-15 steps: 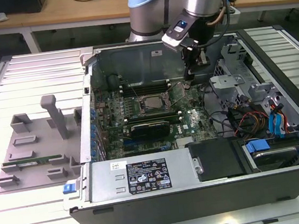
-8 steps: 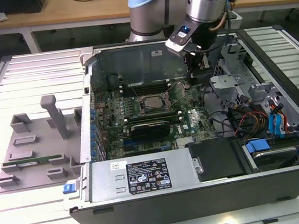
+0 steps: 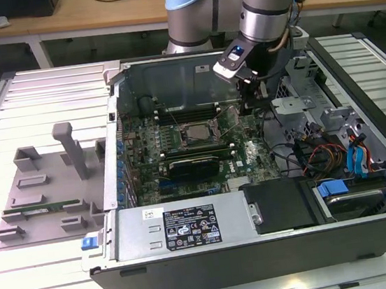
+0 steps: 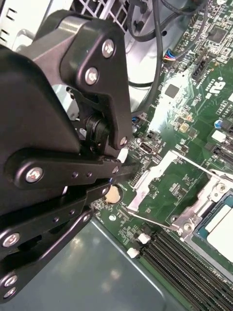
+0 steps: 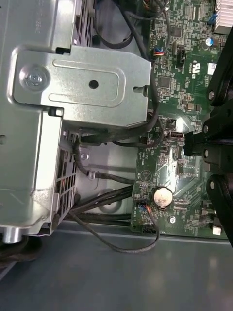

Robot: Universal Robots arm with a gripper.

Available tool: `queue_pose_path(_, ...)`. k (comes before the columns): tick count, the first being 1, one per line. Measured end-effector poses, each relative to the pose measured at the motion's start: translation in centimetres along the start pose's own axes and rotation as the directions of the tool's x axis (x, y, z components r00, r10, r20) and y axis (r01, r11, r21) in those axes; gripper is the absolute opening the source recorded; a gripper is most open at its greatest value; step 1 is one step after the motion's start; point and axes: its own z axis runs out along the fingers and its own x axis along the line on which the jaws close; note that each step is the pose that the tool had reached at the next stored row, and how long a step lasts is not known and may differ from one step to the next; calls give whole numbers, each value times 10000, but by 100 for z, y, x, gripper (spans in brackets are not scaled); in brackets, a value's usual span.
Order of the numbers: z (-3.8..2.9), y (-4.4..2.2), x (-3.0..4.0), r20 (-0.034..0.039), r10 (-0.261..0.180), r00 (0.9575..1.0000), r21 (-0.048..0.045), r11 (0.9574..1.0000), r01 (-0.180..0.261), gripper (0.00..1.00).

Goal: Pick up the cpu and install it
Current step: 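Close the cpu cover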

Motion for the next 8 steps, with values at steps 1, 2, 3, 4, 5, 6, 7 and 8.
queue_pose_path(1, 4, -3, 1, -10, 0, 10000, -1, 10000, 0, 11)
queue_pose_path(2, 8, -11, 3, -21, -1, 10000, -2, 10000, 1, 11)
queue_pose_path(3, 10, -19, 4, -24, -2, 10000, -2, 10000, 2, 11)
queue_pose_path(4, 11, -23, 4, -24, -1, 10000, -1, 10000, 1, 11)
queue_pose_path(5, 12, -35, 6, -24, -1, 10000, -2, 10000, 1, 11)
queue_pose_path(6, 12, -57, 8, -24, -1, 10000, -2, 10000, 1, 11)
queue_pose_path(7, 13, -77, 10, -23, -1, 10000, -1, 10000, 1, 11)
queue_pose_path(8, 14, -96, 12, -25, -2, 10000, -2, 10000, 2, 11)
